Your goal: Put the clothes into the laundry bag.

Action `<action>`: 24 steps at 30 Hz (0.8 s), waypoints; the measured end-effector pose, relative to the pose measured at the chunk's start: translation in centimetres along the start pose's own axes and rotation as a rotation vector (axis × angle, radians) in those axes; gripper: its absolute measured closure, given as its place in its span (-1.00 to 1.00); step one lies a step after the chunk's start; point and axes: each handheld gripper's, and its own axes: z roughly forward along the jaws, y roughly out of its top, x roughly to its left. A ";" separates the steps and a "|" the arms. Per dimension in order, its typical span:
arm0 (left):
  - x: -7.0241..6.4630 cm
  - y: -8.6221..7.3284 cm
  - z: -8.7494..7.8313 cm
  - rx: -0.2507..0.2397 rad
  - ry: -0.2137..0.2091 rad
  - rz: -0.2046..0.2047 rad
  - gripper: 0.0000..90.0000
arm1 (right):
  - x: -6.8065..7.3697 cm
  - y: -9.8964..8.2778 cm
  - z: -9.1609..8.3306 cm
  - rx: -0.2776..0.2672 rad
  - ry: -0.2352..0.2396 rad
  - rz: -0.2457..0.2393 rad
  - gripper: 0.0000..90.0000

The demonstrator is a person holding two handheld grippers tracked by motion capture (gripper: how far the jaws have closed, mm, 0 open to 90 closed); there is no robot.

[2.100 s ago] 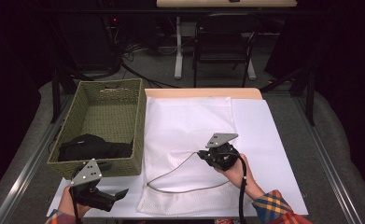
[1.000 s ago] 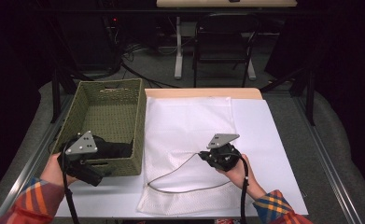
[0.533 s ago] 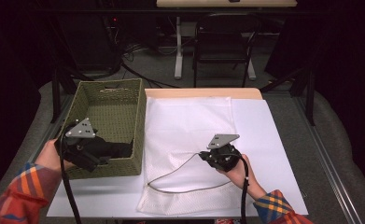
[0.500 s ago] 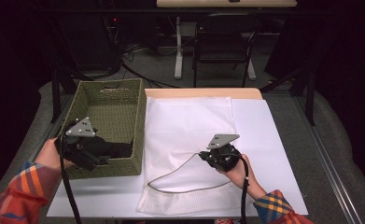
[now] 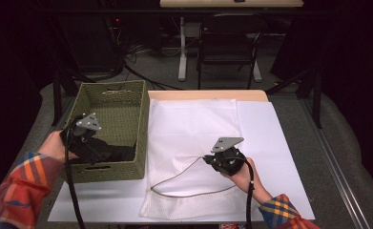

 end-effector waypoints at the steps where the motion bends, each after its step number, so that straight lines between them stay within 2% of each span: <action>1: 0.2 0.1 0.1 0.006 -0.006 0.003 -1.00 | 0.0 0.0 0.0 0.001 -0.002 0.000 0.96; 12: 1.8 0.7 2.3 0.106 -0.038 0.003 -1.00 | -0.1 -0.1 0.0 -0.004 0.003 0.002 0.96; 24: 2.6 0.7 5.4 0.229 -0.089 0.011 -1.00 | -0.2 -0.1 0.0 0.000 0.000 0.003 0.96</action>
